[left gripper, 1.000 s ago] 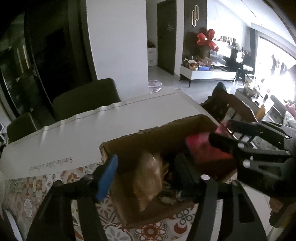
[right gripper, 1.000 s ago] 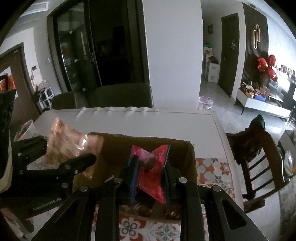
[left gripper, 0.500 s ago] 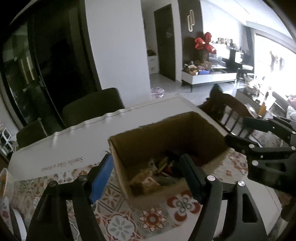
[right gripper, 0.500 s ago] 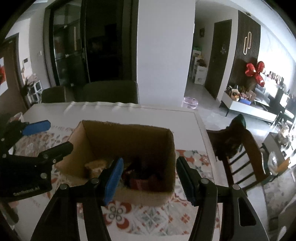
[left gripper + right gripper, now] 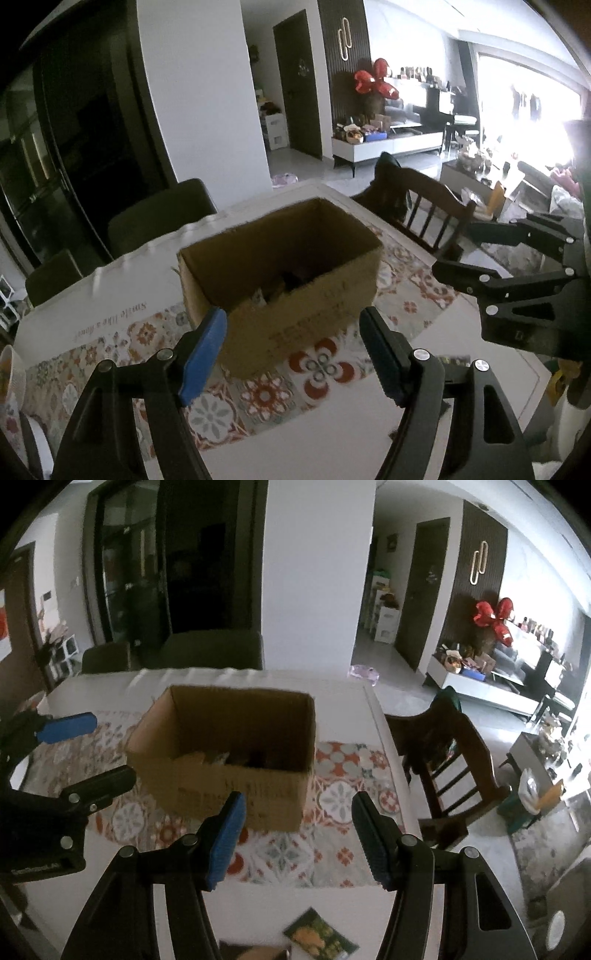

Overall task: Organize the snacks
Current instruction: 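Open both tools to release the packets and withdraw toward the last snacks, then grasp the black-and-gold bar with the left tool while the right tool grasps the green cracker packet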

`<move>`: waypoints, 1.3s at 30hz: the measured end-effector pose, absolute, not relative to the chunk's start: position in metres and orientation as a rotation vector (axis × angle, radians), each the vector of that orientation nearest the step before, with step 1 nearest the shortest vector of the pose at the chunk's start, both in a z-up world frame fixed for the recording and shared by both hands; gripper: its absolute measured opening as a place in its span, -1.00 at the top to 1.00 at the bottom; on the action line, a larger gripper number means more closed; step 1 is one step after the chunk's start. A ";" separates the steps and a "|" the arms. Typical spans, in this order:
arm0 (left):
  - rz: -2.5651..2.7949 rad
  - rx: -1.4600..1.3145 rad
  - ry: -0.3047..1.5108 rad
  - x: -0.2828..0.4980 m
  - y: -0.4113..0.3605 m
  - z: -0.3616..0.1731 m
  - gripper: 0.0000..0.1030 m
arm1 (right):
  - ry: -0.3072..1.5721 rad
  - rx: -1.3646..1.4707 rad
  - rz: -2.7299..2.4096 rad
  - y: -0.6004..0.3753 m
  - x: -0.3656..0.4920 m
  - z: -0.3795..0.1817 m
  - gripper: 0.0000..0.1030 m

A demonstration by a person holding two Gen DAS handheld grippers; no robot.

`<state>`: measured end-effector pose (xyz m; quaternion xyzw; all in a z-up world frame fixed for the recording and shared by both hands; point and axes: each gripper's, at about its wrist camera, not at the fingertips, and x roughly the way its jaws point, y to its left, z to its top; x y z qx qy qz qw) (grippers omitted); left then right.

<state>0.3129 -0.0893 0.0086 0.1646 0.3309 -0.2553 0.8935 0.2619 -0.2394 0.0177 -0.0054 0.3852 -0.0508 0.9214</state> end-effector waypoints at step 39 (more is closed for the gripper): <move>-0.338 0.113 1.156 0.220 -0.171 -0.136 -0.85 | 1.187 -0.249 0.406 -0.299 0.194 -0.134 -0.41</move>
